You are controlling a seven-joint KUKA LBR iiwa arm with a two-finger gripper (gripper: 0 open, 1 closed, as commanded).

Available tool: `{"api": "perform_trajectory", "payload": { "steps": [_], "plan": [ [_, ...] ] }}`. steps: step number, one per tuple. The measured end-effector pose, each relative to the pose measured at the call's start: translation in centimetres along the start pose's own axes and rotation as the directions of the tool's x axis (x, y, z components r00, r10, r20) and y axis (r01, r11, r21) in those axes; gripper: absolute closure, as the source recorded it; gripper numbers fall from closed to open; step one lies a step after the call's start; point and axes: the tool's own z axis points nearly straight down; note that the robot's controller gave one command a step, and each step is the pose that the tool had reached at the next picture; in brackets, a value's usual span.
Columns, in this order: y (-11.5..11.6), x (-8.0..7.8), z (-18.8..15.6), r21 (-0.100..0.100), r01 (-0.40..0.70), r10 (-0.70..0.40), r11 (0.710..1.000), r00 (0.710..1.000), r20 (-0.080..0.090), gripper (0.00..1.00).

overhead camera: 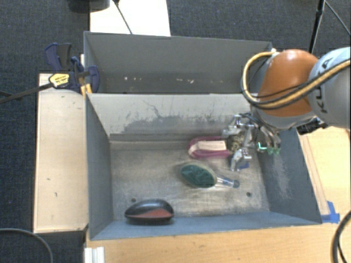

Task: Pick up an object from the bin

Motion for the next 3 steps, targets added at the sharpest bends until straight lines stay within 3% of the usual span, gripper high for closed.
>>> {"api": "perform_trajectory", "payload": {
  "steps": [1, 2, 3],
  "plan": [
    [-3.8, 1.4, 6.8, 0.002, 0.061, -0.061, 0.998, 0.998, 0.002, 0.00],
    [-3.5, 1.2, 6.4, 0.001, 0.065, -0.065, 0.998, 0.998, 0.008, 1.00],
    [0.3, 4.6, -9.9, 0.002, 0.084, -0.084, 0.996, 0.996, 0.014, 1.00]
  ]
}}
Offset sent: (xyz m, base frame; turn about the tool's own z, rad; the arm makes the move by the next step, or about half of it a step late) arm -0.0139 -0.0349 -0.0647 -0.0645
